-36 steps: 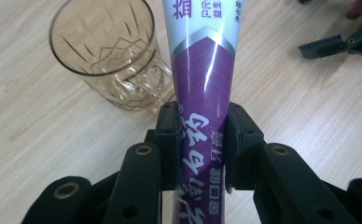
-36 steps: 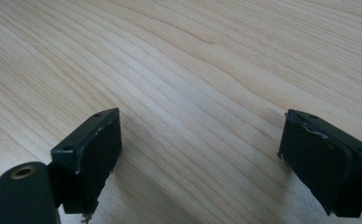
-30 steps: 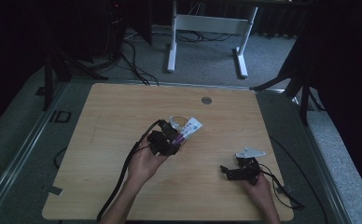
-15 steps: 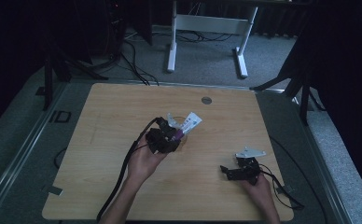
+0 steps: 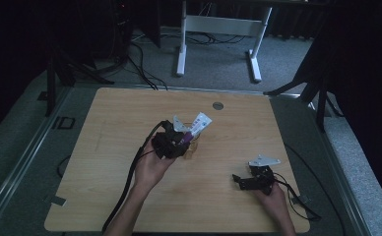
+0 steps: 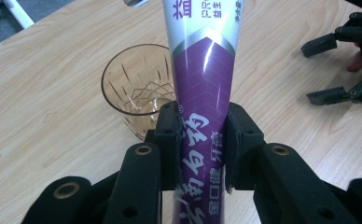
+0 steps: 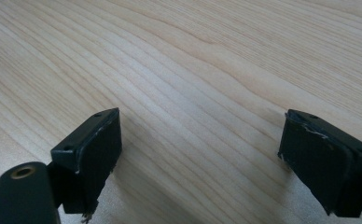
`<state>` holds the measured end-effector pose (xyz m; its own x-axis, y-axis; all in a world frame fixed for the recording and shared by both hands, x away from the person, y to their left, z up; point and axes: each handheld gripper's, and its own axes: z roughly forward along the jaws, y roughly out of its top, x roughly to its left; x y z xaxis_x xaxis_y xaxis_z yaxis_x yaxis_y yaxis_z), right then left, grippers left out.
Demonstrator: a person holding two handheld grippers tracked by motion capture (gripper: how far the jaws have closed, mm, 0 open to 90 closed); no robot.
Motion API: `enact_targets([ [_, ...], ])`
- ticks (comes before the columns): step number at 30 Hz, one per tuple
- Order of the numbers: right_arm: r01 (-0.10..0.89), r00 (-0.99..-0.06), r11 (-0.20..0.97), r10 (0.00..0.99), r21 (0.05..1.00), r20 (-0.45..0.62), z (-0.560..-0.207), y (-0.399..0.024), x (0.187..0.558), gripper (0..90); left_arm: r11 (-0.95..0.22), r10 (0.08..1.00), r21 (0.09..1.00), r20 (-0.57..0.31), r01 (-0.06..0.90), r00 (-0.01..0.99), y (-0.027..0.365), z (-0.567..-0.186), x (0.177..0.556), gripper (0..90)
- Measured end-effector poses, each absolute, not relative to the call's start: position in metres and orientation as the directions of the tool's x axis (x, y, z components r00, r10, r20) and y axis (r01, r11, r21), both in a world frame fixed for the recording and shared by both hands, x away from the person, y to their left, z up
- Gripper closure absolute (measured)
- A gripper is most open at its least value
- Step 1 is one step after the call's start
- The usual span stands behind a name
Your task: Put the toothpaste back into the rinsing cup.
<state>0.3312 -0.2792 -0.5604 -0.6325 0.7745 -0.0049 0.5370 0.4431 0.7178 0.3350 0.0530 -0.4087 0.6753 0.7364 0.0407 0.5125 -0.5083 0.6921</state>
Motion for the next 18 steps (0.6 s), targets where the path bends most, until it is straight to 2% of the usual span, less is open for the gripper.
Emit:
enact_targets([
  [18, 0.537, -0.632, 0.443, 0.775, 0.718, -0.005, -0.5604, -0.2792, 0.3312, 12.6, -0.461, 0.755, 0.732, 0.027, 0.501, 0.655, 0.0584, -0.4075, 0.3412, 70.5],
])
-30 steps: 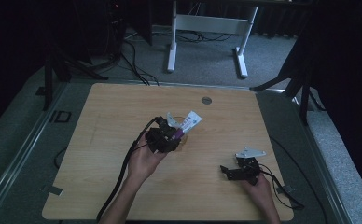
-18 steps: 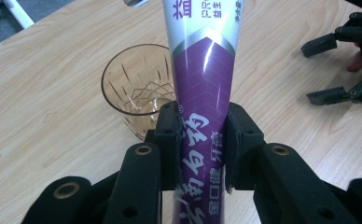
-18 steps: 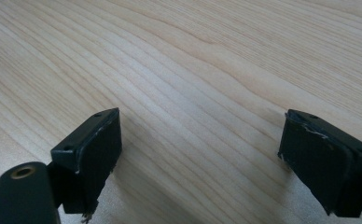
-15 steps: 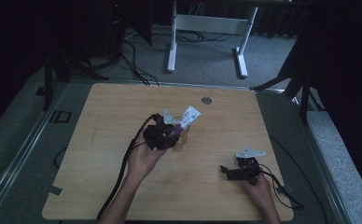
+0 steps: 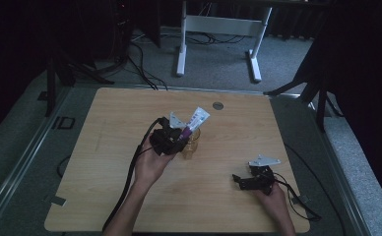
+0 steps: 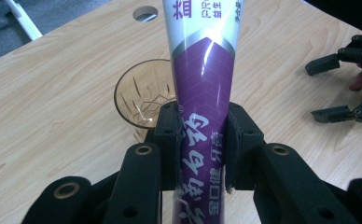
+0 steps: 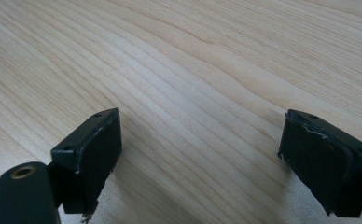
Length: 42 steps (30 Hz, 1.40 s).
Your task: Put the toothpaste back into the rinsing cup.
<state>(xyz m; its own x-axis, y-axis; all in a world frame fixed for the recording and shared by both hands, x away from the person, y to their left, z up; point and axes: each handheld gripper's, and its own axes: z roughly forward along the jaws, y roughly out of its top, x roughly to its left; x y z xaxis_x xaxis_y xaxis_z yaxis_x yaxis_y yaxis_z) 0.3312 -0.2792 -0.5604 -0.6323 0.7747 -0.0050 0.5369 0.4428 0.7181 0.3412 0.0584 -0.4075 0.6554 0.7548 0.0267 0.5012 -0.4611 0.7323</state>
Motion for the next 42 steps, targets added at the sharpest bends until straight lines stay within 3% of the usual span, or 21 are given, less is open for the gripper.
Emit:
enact_targets([
  [42, 0.537, -0.632, 0.443, 0.775, 0.718, -0.005, -0.56, -0.279, 0.331, 12.6, -0.369, 0.789, 0.806, 0.007, 0.463, 0.615, 0.065, -0.406, 0.353, 70.4],
])
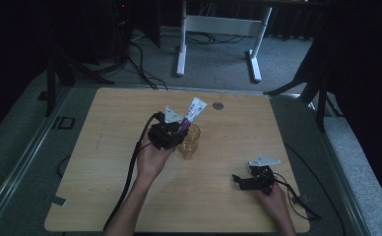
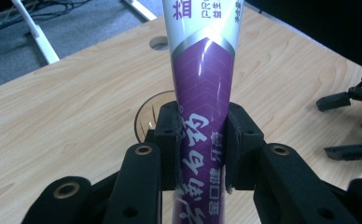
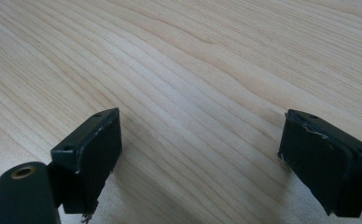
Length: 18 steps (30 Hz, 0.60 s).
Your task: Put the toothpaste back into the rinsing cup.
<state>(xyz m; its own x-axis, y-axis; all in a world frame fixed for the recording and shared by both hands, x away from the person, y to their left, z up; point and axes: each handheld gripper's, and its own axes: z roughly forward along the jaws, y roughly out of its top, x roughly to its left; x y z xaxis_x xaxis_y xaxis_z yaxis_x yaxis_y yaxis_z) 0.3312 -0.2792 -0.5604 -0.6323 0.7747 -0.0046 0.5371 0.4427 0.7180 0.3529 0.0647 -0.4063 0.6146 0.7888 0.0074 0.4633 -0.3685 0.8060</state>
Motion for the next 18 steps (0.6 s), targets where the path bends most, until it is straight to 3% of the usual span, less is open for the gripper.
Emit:
enact_targets([
  [18, 0.538, -0.632, 0.442, 0.775, 0.718, -0.004, -0.5604, -0.2791, 0.3311, 12.6, -0.345, 0.796, 0.824, 0.003, 0.45, 0.606, 0.0628, -0.405, 0.3569, 70.4],
])
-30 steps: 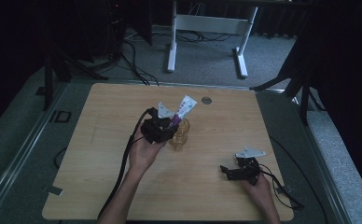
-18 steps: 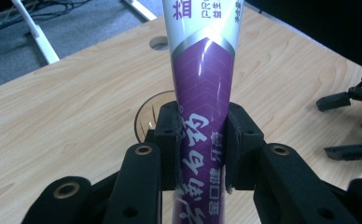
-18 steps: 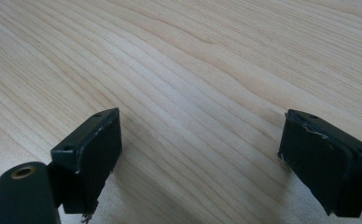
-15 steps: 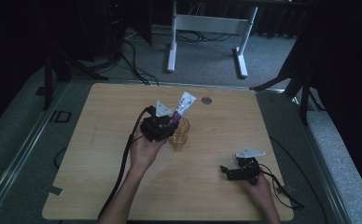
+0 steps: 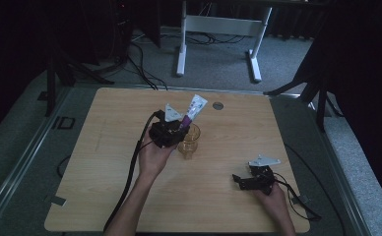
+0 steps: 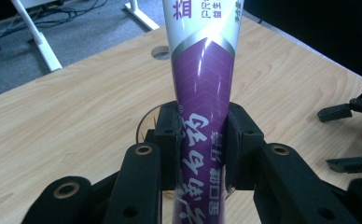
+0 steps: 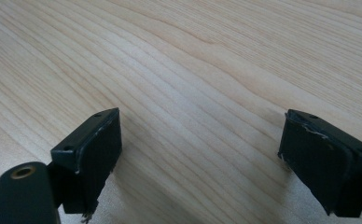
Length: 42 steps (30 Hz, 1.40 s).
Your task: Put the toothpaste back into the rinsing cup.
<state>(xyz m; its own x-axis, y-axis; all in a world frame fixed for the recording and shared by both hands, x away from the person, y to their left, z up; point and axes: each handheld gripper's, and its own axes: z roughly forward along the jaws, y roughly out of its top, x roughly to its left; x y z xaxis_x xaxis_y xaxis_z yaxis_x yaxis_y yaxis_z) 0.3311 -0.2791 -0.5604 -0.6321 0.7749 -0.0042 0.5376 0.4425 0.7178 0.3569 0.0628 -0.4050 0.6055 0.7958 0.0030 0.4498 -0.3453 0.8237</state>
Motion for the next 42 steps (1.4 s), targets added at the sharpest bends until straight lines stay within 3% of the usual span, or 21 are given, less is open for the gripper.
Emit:
enact_targets([
  [42, 0.537, -0.632, 0.443, 0.775, 0.718, -0.005, -0.56, -0.279, 0.331, 12.7, -0.277, 0.79, 0.876, -0.026, 0.394, 0.613, 0.056, -0.413, 0.373, 70.4],
])
